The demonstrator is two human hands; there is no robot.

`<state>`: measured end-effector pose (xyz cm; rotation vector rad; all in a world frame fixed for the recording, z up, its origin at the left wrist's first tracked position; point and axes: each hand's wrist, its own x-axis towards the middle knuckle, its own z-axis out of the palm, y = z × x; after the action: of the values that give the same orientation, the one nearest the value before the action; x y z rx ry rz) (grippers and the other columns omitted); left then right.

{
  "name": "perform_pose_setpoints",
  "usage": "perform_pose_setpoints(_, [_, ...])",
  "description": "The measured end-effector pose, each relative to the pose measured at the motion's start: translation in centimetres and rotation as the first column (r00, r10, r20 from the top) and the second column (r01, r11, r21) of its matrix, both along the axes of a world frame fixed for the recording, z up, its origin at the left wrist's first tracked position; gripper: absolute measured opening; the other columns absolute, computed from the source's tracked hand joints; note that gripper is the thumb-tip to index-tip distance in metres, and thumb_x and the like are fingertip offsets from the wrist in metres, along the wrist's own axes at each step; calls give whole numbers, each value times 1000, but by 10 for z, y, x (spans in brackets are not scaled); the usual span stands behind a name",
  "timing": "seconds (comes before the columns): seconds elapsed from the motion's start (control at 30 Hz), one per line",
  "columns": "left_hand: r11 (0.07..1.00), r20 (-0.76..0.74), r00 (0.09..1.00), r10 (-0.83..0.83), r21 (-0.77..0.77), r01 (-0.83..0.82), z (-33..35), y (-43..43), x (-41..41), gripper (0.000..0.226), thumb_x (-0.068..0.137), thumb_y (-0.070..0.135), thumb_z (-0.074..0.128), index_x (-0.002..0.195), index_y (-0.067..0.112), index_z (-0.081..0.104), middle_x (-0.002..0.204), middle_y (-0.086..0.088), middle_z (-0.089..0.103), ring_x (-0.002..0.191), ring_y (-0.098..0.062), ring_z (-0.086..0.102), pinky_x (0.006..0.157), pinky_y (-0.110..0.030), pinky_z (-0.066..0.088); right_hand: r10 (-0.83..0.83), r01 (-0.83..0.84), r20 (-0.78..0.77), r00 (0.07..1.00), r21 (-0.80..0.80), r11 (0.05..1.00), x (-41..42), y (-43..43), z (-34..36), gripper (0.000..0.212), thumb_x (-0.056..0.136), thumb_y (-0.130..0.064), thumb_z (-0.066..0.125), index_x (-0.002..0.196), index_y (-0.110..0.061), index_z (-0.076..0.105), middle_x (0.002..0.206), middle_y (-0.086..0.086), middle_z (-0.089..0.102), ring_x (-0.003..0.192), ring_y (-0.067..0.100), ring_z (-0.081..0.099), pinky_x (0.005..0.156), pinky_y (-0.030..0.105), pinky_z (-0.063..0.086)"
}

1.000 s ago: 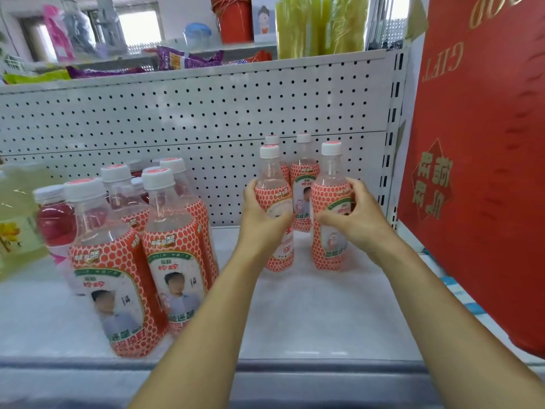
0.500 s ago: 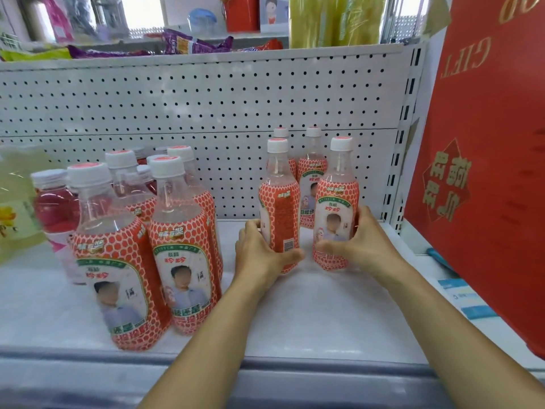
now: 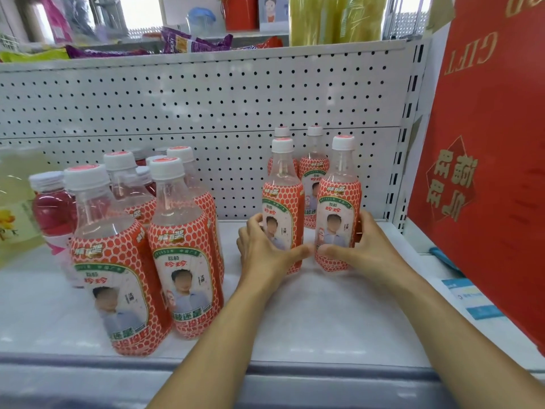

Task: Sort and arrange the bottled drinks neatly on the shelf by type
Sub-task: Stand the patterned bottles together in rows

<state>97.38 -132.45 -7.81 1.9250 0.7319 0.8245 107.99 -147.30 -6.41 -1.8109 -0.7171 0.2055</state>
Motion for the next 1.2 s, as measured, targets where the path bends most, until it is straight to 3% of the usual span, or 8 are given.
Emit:
perform_pose_setpoints(0.1, [987, 74, 991, -114, -109, 122, -5, 1, -6, 85, 66, 15, 91, 130, 31, 37, 123, 9, 53, 117, -14, 55, 92, -29, 51, -33, 33, -3, 999, 2, 999, -2, 1, 0, 80, 63, -37, 92, 123, -31, 39, 109, -16, 60, 98, 4, 61, 78, 26, 53])
perform_pose_setpoints(0.17, [990, 85, 993, -80, -111, 89, -6, 2, -5, 79, 68, 11, 89, 125, 35, 39, 118, 10, 62, 108, -15, 62, 87, -33, 55, -46, 46, 13, 999, -21, 999, -2, 4, 3, 76, 67, -33, 90, 121, -28, 38, 107, -15, 58, 95, 4, 61, 73, 22, 50])
perform_pose_setpoints(0.33, [993, 94, 994, 49, -113, -39, 3, 10, 18, 74, 64, 16, 91, 112, 36, 38, 117, 5, 64, 105, -23, 64, 91, -47, 56, -89, 92, 38, 995, -81, 992, 11, 24, 10, 67, 72, -23, 87, 118, -19, 38, 114, -2, 60, 102, 19, 62, 79, 32, 52])
perform_pose_setpoints(0.47, [995, 91, 995, 52, -93, -43, 8, 17, 32, 84, 61, 22, 94, 126, 32, 41, 117, 4, 66, 106, -24, 66, 92, -45, 56, -88, 89, 15, 996, -61, 994, 19, 41, 11, 65, 74, -17, 86, 123, -16, 43, 118, 1, 62, 106, 21, 63, 88, 38, 56])
perform_pose_setpoints(0.63, [997, 83, 994, 74, -15, -73, -1, 22, 39, 96, 60, 29, 95, 138, 30, 39, 126, 4, 66, 112, -21, 64, 95, -39, 53, -97, 97, 3, 995, 13, 995, 18, 50, 5, 65, 79, -15, 82, 131, -13, 42, 119, -2, 59, 109, 17, 59, 90, 33, 52])
perform_pose_setpoints(0.9, [997, 70, 995, 75, 12, -76, -6, 25, 44, 105, 62, 45, 90, 147, 35, 29, 138, 6, 58, 124, -21, 57, 100, -47, 50, -91, 90, 21, 996, 44, 995, 21, 54, 1, 72, 79, -17, 83, 135, -12, 39, 122, -1, 58, 109, 14, 59, 87, 28, 52])
perform_pose_setpoints(1.07, [998, 47, 997, 60, 9, -61, -8, 28, 46, 105, 62, 49, 88, 145, 39, 25, 141, 9, 55, 127, -20, 54, 100, -50, 49, -109, 107, 12, 994, 79, 991, 21, 55, -3, 72, 77, -17, 84, 134, -13, 39, 119, -3, 58, 104, 12, 59, 76, 18, 48])
perform_pose_setpoints(1.2, [999, -4, 999, 41, 14, -41, -4, 21, 40, 115, 58, 53, 87, 149, 33, 21, 147, 1, 49, 133, -26, 48, 105, -53, 46, -96, 96, 5, 995, 50, 994, 16, 52, -1, 80, 80, -21, 81, 143, -16, 31, 135, 3, 51, 118, 17, 54, 92, 28, 47])
